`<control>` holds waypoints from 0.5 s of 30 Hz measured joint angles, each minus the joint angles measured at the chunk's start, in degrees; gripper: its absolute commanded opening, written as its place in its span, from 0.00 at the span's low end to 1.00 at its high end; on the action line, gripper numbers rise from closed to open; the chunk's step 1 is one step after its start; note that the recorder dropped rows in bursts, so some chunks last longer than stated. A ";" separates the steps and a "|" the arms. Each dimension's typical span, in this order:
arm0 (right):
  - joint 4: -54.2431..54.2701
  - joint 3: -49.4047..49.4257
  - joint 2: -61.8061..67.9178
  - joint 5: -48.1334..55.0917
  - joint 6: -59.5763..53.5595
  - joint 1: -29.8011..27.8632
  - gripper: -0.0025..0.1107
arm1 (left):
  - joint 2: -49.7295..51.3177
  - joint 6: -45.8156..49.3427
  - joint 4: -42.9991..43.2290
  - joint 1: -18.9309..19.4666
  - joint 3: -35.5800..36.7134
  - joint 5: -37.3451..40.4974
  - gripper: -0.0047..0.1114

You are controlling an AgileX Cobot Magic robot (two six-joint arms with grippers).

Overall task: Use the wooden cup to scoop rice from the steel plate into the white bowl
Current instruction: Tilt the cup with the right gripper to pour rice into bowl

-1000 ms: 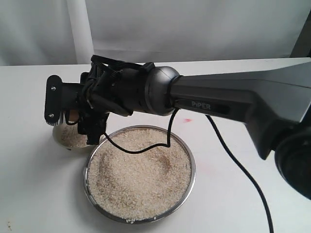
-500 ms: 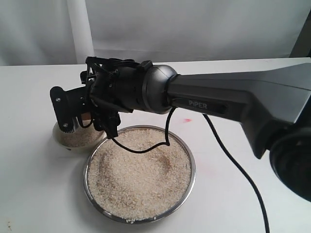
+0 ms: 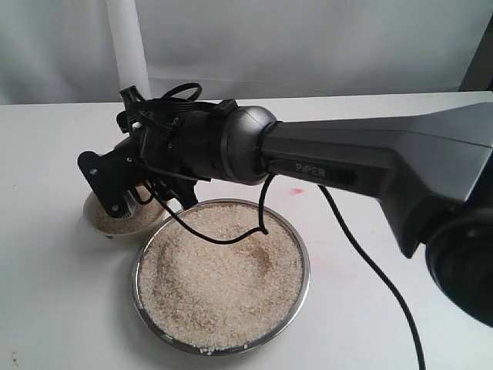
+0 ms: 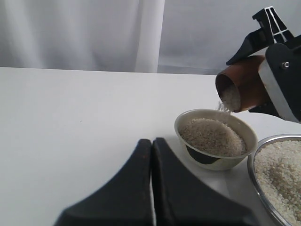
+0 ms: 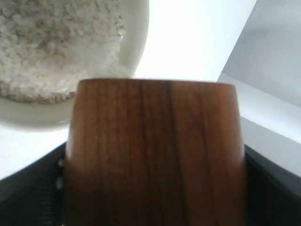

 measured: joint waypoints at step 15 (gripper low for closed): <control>-8.83 0.00 0.02 0.12 -4.05 2.13 0.02 | 0.00 0.00 0.00 0.00 0.00 0.00 0.04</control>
